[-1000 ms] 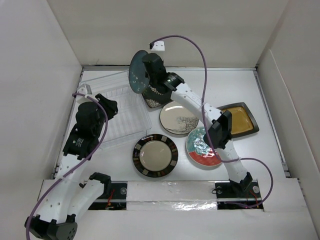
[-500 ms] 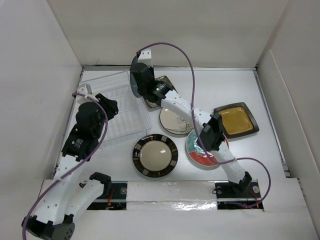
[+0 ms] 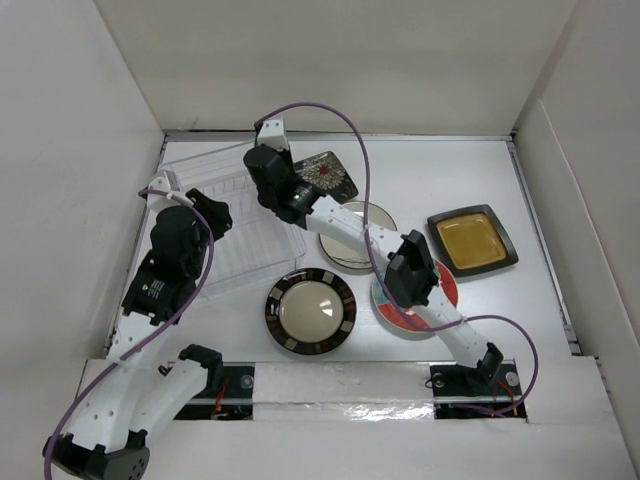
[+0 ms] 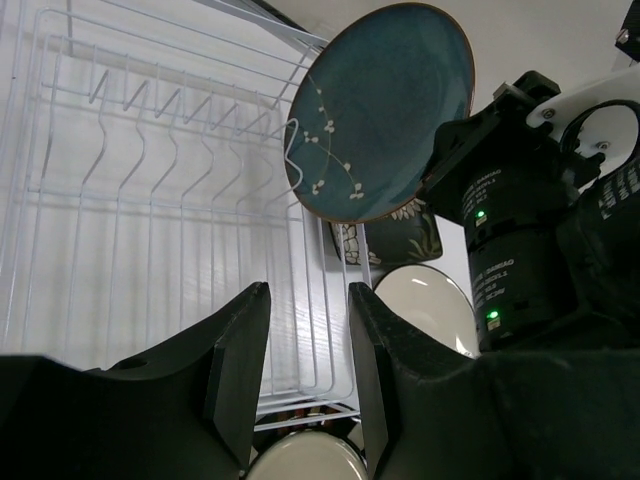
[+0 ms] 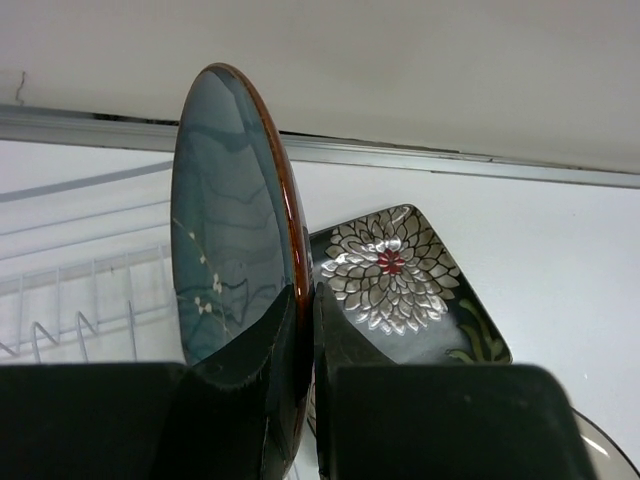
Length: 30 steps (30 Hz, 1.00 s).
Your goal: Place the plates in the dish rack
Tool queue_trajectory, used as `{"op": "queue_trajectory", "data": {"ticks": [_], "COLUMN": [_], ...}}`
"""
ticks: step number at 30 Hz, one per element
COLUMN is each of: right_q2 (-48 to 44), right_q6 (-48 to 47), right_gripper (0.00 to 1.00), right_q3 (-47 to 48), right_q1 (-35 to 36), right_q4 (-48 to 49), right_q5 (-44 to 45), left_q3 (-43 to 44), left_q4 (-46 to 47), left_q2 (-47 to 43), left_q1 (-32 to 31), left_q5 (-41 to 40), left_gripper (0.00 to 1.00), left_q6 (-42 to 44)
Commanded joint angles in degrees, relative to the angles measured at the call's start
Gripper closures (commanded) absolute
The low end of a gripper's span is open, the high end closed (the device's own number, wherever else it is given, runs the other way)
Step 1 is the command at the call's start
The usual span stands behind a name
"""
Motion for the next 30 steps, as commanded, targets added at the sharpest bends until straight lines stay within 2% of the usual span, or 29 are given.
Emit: {"op": "queue_trajectory", "data": {"ticks": [1,4,5,8,16,17,19,22,28,30], "right_q2": [0.49,1.81,1.99,1.64,0.14,-0.29,-1.43,-4.85,-14.43,-21.87], "right_q6": [-6.66,-8.09,-8.01,-6.78,-0.11,0.51,1.48,3.15,8.93,10.79], "right_gripper": [1.0,0.95,0.88,0.79,0.64,0.56,0.48,0.36,0.3,0.29], "right_q3": [-1.56,-1.13,-1.3,-3.23,-6.93,-7.1,-8.68,-8.95,-15.0,-23.68], "right_q1": [3.09,4.31,4.32,4.32,4.84,4.85,4.85,4.85,2.31,1.25], "right_q4": [12.1,14.84,15.36,16.33,15.46,15.02,15.71,15.02,13.35,15.35], "right_q5": [4.29,4.83,5.0,4.04,0.96,0.7,-0.35,-2.37,-9.04,-11.59], "left_q3": [2.45,2.36,2.45,2.89,2.19,2.1,2.1,1.83,2.62,3.32], "left_q4": [0.11,-0.16,-0.16,-0.51,-0.25,-0.16,-0.25,-0.16,-0.6,-0.77], "left_q2": [-0.38,-0.72,-0.64,0.06,-0.03,-0.11,0.24,-0.02,-0.02,0.06], "left_q1": [-0.24,-0.24,-0.24,-0.24,0.28,0.29,0.29,0.81,1.52,2.04], "left_q5": [-2.14,-2.5,-2.85,-3.2,-1.89,-1.88,-2.15,-1.71,-2.86,-3.29], "left_gripper": [0.65,0.65,0.65,0.65,0.65,0.65,0.65,0.65,0.65,0.66], "left_q6": [-0.59,-0.85,-0.94,-0.94,-0.94,-0.94,-0.85,-0.77,-0.42,-0.07]}}
